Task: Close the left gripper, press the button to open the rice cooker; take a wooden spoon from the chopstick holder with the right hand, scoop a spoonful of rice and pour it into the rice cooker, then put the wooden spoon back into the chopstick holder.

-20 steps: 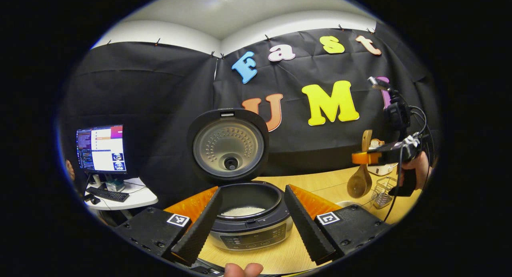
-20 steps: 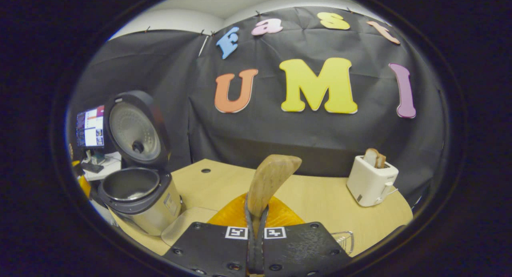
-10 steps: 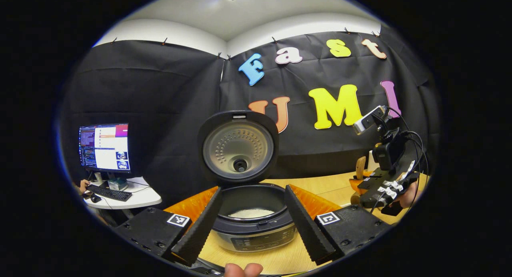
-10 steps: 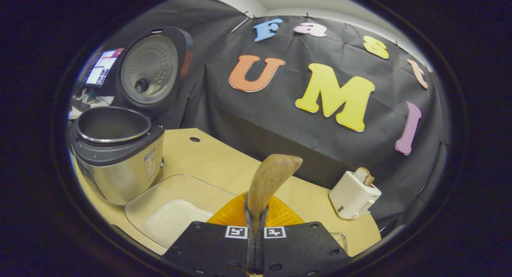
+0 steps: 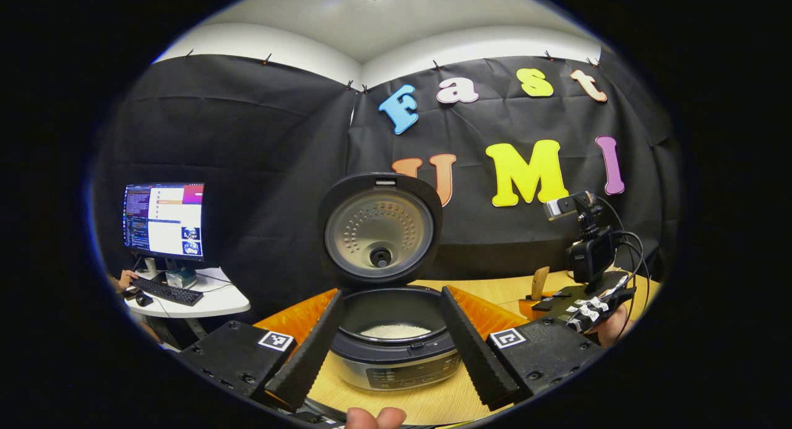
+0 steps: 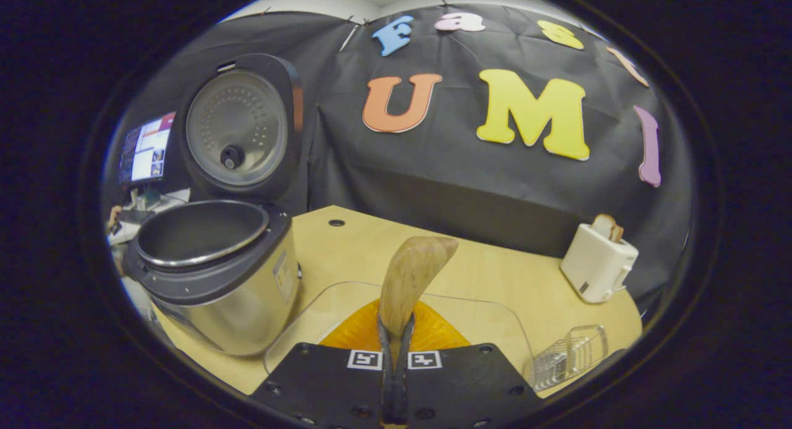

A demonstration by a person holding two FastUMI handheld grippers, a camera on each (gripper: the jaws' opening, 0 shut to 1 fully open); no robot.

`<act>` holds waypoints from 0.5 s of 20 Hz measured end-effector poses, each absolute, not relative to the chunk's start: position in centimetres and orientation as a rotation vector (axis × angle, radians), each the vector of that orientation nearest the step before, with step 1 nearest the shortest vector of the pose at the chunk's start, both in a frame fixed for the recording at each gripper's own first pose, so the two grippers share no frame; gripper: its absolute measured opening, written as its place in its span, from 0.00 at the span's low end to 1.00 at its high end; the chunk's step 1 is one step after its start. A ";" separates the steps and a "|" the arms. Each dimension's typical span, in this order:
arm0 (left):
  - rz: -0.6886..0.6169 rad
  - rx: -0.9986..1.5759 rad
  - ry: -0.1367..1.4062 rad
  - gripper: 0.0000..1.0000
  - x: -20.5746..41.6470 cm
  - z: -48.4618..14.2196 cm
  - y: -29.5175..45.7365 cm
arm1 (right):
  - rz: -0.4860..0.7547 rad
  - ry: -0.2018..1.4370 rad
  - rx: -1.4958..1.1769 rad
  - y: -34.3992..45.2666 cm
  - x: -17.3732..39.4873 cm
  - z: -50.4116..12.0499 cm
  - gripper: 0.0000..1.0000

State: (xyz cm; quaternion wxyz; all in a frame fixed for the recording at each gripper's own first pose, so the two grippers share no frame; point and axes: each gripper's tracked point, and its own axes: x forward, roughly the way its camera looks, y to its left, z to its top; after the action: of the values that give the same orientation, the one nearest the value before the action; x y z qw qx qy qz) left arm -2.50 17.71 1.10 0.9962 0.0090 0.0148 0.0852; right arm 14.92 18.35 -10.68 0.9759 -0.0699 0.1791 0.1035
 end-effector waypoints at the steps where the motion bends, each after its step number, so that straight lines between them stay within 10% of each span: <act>1: 0.174 0.006 0.030 0.99 -2.6 1.1 18.0 | 0.216 0.374 -0.091 18.6 15.1 -10.6 0.00; 10: 0.211 0.019 0.032 0.99 -3.0 1.3 19.4 | 0.267 0.430 0.267 19.1 15.6 -9.3 0.00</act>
State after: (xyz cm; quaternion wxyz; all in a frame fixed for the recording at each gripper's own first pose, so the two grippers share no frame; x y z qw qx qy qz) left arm -2.98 19.38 1.25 0.9942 0.0095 0.0162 0.1055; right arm 15.58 19.10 -9.31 0.9593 0.1315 0.2122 0.1317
